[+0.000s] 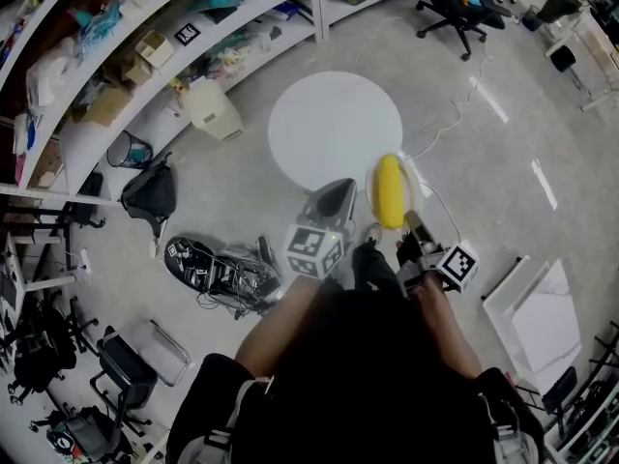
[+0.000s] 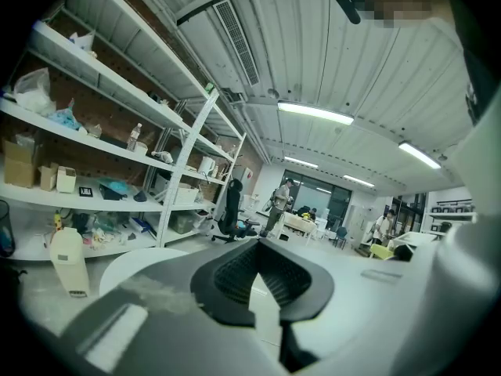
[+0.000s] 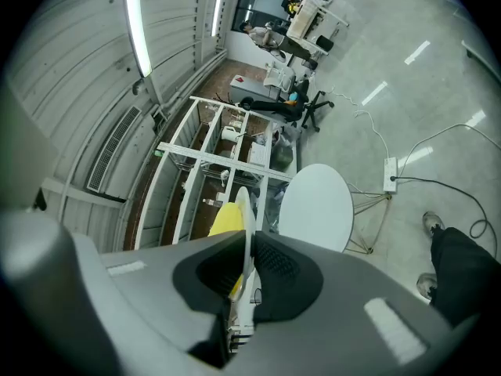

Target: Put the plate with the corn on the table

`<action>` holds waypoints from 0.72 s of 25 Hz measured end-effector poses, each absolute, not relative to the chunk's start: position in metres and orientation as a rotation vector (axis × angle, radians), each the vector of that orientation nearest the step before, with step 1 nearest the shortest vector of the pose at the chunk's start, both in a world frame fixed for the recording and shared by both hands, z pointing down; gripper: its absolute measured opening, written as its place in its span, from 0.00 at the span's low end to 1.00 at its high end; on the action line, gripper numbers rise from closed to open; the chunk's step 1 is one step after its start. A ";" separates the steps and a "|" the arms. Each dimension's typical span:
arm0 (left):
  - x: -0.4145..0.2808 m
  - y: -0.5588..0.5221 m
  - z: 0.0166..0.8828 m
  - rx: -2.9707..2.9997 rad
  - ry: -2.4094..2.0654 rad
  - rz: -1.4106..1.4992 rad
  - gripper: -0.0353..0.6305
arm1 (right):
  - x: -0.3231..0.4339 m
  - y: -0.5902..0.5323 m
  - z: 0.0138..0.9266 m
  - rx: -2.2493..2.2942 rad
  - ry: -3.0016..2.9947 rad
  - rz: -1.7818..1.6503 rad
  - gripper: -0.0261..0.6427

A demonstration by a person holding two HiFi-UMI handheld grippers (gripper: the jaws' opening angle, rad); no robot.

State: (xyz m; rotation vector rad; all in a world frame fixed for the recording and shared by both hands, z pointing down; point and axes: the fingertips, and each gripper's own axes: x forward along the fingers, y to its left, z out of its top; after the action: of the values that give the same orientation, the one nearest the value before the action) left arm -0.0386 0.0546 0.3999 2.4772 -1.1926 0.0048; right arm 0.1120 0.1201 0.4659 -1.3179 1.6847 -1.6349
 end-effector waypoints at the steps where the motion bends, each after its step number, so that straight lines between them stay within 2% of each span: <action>1: -0.038 0.050 0.400 2.476 -1.196 0.004 0.06 | 0.114 0.115 0.466 -1.318 1.686 -1.636 0.09; 18: -0.021 -0.009 0.402 2.455 -1.217 0.033 0.06 | 0.131 0.055 0.471 -1.307 1.706 -1.662 0.09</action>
State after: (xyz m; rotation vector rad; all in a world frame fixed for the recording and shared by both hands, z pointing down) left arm -0.0208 -0.0094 0.4025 2.4550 -1.2167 0.0331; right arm 0.1308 0.0552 0.4709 -1.3069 1.7064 -1.6615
